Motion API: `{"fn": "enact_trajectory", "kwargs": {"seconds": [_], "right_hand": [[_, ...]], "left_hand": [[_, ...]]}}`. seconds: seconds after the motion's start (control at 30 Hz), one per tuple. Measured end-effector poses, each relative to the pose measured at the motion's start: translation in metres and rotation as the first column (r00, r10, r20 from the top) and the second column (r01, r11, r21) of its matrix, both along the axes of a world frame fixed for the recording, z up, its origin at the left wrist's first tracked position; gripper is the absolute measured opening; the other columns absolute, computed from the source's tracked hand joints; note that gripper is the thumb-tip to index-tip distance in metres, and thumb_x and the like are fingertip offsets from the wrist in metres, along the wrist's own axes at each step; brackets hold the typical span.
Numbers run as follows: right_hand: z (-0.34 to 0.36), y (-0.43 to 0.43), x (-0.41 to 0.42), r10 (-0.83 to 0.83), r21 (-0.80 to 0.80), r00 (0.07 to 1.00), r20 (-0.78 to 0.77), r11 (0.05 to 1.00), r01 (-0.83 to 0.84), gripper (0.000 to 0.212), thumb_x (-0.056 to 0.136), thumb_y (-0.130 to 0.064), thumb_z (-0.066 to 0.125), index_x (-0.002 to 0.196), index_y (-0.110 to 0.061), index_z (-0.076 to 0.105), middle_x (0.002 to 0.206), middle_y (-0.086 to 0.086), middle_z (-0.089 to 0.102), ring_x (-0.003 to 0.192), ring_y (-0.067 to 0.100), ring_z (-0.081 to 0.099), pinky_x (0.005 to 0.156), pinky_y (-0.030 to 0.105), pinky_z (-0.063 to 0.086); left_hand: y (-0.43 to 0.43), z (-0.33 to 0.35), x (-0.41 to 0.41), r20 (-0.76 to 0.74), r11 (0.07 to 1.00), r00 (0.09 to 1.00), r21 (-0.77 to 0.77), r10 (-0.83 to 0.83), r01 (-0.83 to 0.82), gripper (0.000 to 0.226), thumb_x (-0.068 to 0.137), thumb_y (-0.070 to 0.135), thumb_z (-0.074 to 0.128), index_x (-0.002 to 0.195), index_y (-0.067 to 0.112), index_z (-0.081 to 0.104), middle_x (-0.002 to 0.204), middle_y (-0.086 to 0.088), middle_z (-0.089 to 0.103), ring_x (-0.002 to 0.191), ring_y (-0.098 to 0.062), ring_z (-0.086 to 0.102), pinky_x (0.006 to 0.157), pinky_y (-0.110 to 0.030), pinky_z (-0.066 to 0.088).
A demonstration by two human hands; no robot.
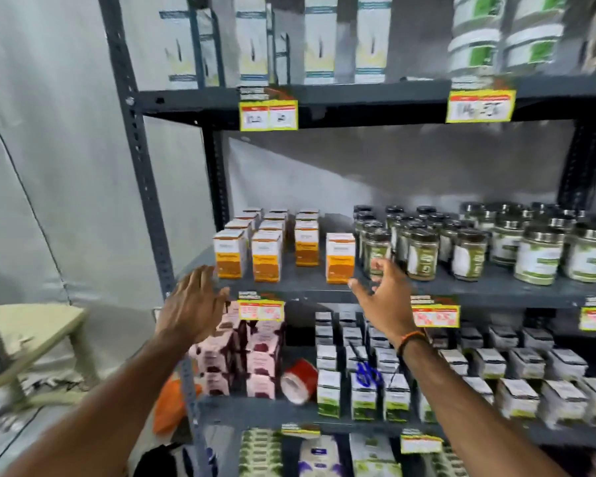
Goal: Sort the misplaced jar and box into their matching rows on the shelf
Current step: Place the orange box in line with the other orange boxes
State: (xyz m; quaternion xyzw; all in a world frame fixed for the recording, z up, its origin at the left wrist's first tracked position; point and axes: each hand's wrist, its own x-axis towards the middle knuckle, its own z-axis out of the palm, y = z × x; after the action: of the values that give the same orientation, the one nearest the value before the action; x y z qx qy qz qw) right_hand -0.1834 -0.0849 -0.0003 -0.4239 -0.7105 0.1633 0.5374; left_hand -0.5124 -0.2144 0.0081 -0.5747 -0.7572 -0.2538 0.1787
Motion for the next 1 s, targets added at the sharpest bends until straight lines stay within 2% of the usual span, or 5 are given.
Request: {"fn": "enact_trajectory", "kwargs": {"seconds": [0.27, 0.47, 0.77, 0.9, 1.0], "right_hand": [[0.008, 0.009, -0.048, -0.143, -0.129, 0.989, 0.040, 0.981, 0.147, 0.072, 0.092, -0.029, 0.079, 0.148, 0.002, 0.046, 0.139, 0.018, 0.065, 0.132, 0.037, 0.059, 0.109, 0.048, 0.049], [0.010, 0.021, -0.065, -0.165, -0.188, 0.984, 0.070, 0.966, 0.175, 0.061, 0.090, -0.024, 0.081, 0.141, -0.004, 0.054, 0.115, 0.010, 0.077, 0.102, 0.025, 0.072, 0.088, 0.032, 0.053], [0.014, 0.036, -0.090, -0.173, -0.211, 0.980, 0.098, 0.959, 0.190, 0.060, 0.081, -0.026, 0.089, 0.121, -0.011, 0.047, 0.113, 0.008, 0.073, 0.098, 0.023, 0.070, 0.078, 0.026, 0.054], [0.009, 0.034, -0.107, -0.152, -0.201, 0.985, 0.078, 0.966, 0.165, 0.061, 0.080, -0.028, 0.090, 0.121, -0.012, 0.048, 0.113, 0.004, 0.074, 0.093, 0.017, 0.068, 0.071, 0.012, 0.050], [0.007, 0.032, -0.117, -0.164, -0.199, 0.982, 0.098, 0.963, 0.181, 0.060, 0.080, -0.036, 0.089, 0.117, -0.015, 0.047, 0.111, 0.005, 0.074, 0.099, 0.024, 0.071, 0.084, 0.038, 0.062]], "left_hand": [[0.037, -0.016, -0.064, -0.080, 0.993, 0.994, -0.106, -0.068, 0.060, 0.070, 0.095, 0.056, 0.033, 0.139, 0.003, 0.047, 0.139, -0.021, 0.056, 0.129, -0.040, 0.052, 0.100, -0.053, 0.048], [0.049, -0.030, -0.070, -0.132, 0.986, 0.986, -0.148, -0.102, 0.082, 0.066, 0.099, 0.052, 0.026, 0.135, 0.002, 0.049, 0.136, -0.022, 0.059, 0.124, -0.041, 0.056, 0.103, -0.056, 0.047], [0.053, -0.039, -0.074, -0.114, 0.991, 0.989, -0.106, -0.099, 0.087, 0.072, 0.101, 0.056, 0.022, 0.145, 0.004, 0.045, 0.149, -0.021, 0.051, 0.139, -0.037, 0.045, 0.116, -0.053, 0.035], [0.053, -0.042, -0.075, -0.107, 0.991, 0.989, -0.100, -0.101, 0.091, 0.077, 0.101, 0.058, 0.015, 0.151, 0.004, 0.038, 0.157, -0.019, 0.042, 0.147, -0.033, 0.035, 0.123, -0.048, 0.023], [0.053, -0.043, -0.074, -0.110, 0.991, 0.989, -0.099, -0.104, 0.093, 0.079, 0.101, 0.058, 0.012, 0.154, 0.004, 0.034, 0.160, -0.018, 0.037, 0.150, -0.032, 0.030, 0.125, -0.046, 0.018]]}}
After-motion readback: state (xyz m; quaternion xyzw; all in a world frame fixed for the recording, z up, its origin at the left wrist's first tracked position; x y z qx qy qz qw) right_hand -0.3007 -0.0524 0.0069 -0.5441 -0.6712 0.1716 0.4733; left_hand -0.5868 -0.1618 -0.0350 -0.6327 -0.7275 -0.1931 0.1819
